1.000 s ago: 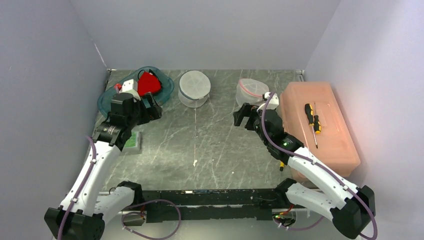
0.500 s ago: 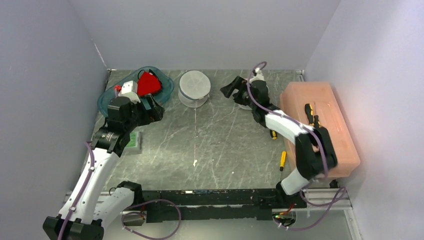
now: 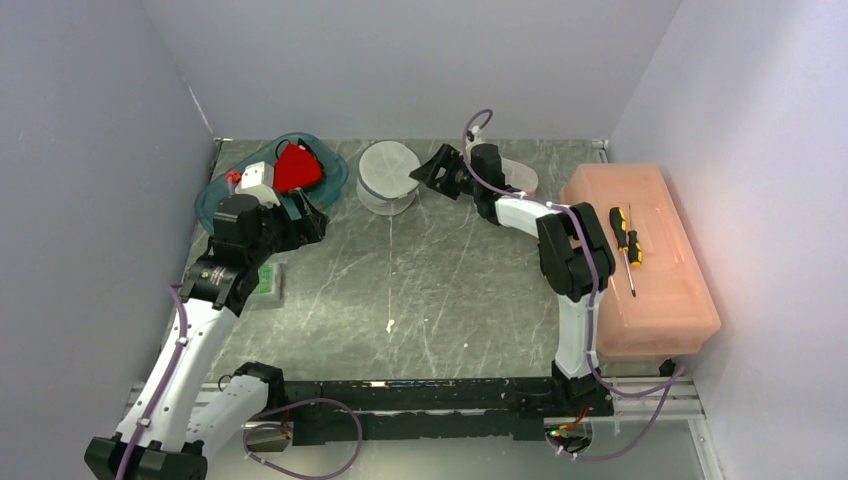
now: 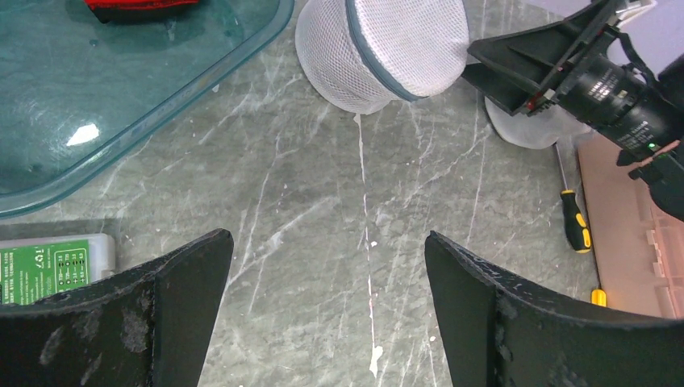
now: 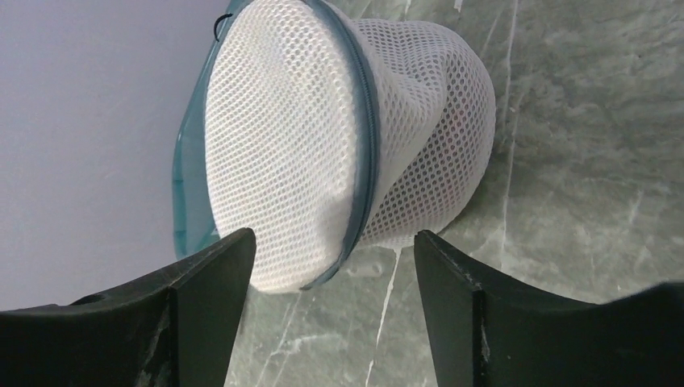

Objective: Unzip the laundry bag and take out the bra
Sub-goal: Move the laundry bag to the center of the board.

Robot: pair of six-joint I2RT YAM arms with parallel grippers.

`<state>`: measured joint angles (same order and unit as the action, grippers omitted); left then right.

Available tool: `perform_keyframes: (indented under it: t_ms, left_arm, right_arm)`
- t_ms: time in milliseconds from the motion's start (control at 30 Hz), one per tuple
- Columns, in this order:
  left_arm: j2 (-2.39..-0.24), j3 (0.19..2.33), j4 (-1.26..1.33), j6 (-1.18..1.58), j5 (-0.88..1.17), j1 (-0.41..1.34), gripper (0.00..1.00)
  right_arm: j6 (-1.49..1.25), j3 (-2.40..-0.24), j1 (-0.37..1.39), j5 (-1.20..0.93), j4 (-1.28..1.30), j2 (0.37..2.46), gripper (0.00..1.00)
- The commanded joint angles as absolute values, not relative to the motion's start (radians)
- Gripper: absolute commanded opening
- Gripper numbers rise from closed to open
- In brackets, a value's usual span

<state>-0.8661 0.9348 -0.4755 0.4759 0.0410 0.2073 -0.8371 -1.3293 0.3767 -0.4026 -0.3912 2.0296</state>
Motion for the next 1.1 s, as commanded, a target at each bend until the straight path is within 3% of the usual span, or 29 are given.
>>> perform_keyframes:
  t_ms: [0,133,300,467,867,1067]
  left_arm:
    - [-0.864,0.934,-0.444,0.475,0.052,0.212,0.95]
    - [-0.875,0.939,-0.450,0.473,0.051,0.212,0.95]
    - [-0.875,0.934,-0.446,0.475,0.034,0.212,0.95]
    - [-0.875,0.937,-0.449,0.477,0.034,0.212,0.95]
    - [-0.860,0.921,-0.427,0.500,0.025,0.212,0.95]
    - [-0.859,0.854,-0.352,0.672,0.200,0.225,0.95]
  right_arm:
    - [-0.875,-1.427,0.377,-0.460,-0.459,2.084,0.73]
    - [-0.870,-1.483,0.385,-0.449,-0.435,2.125,0.63]
    - [-0.876,-1.497,0.392,-0.448,-0.433,2.139,0.38]
    - [-0.886,-1.433,0.392,-0.428,-0.463,2.080,0.00]
    - [-0.889,-1.122,0.425,-0.298,-0.464,1.671,0.00]
    - [-0.946,-0.850,0.477,-0.158,-0.459,1.377,0.00]
